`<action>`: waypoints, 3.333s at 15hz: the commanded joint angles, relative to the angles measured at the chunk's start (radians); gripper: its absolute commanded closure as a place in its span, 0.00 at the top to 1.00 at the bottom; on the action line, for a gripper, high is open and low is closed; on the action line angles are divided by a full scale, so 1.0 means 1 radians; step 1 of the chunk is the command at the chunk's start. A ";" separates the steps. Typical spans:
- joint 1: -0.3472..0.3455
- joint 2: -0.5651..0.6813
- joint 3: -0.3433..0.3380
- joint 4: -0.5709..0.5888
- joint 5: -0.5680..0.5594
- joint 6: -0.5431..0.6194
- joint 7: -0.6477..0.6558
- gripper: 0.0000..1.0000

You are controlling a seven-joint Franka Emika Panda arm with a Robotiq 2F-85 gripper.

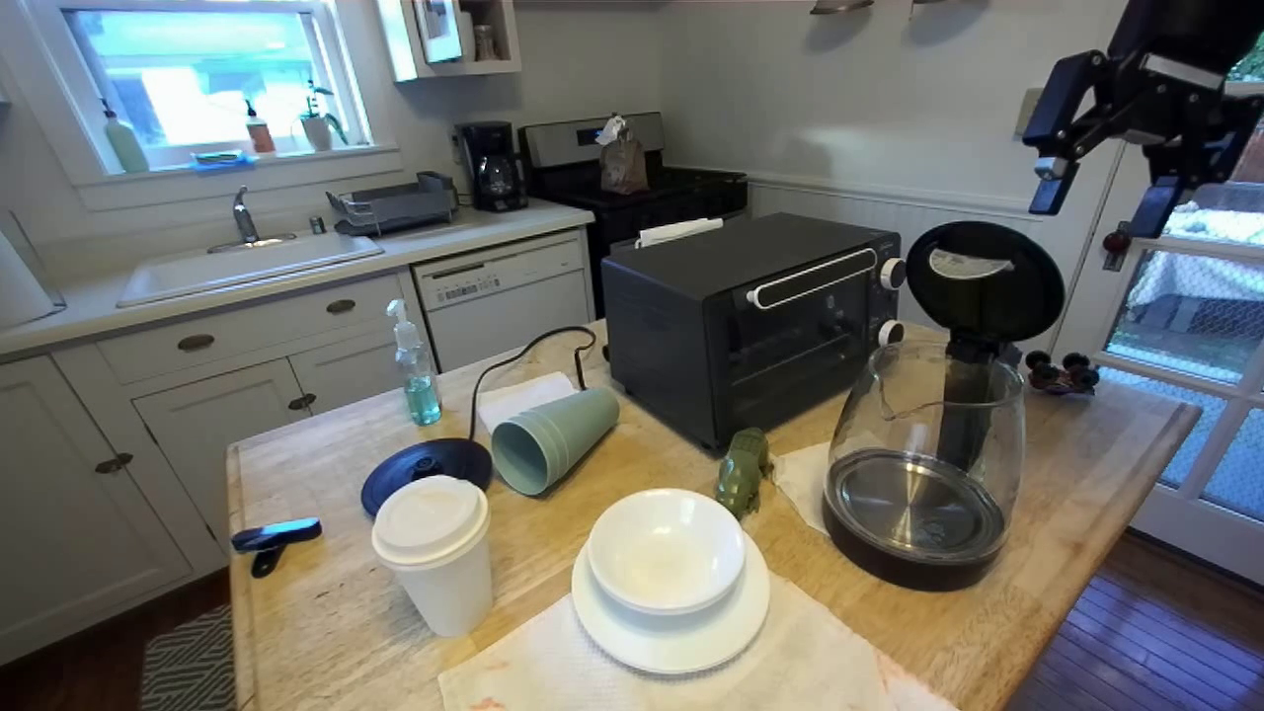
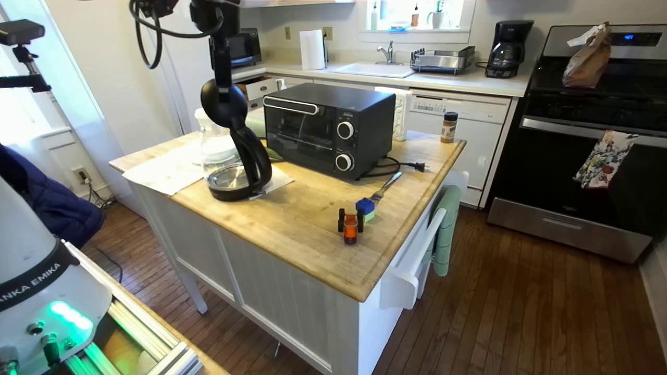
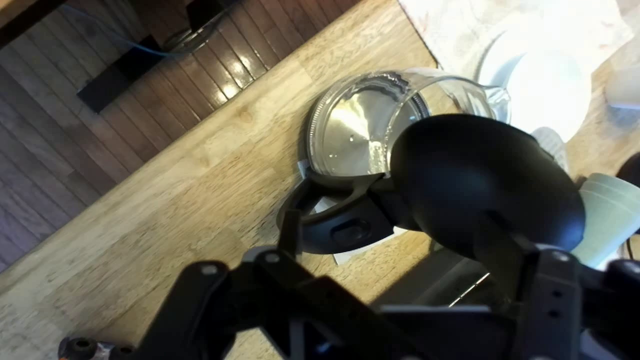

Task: Close the lid on the kettle

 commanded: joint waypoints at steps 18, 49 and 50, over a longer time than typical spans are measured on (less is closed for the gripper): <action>0.025 0.170 -0.007 0.090 0.377 0.023 -0.038 0.00; 0.065 0.217 0.127 0.002 0.194 0.148 0.093 0.00; 0.067 0.218 0.130 -0.002 0.190 0.156 0.098 0.00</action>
